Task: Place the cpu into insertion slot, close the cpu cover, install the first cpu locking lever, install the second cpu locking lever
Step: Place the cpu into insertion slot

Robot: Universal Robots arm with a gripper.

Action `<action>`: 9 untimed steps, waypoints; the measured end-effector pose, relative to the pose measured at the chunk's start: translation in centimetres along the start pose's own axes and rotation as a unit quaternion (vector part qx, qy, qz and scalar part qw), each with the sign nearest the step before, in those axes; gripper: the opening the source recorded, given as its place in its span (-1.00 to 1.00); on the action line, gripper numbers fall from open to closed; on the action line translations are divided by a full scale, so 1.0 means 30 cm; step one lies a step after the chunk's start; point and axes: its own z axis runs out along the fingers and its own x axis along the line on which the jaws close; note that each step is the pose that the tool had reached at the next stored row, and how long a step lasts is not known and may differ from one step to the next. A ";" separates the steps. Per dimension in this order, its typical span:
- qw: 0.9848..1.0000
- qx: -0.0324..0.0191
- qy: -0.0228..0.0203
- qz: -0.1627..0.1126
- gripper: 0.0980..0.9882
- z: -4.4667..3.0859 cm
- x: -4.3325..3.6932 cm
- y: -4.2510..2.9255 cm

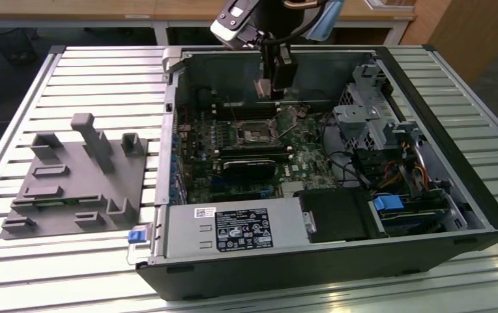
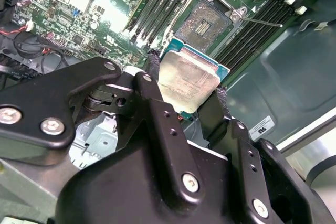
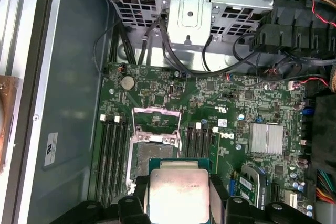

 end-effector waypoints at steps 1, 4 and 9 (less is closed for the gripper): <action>1.000 0.000 0.000 0.000 0.00 0.001 0.000 0.000; 1.000 0.000 0.000 0.000 0.00 0.005 0.000 0.000; 1.000 0.000 0.000 0.000 0.00 0.012 0.000 -0.001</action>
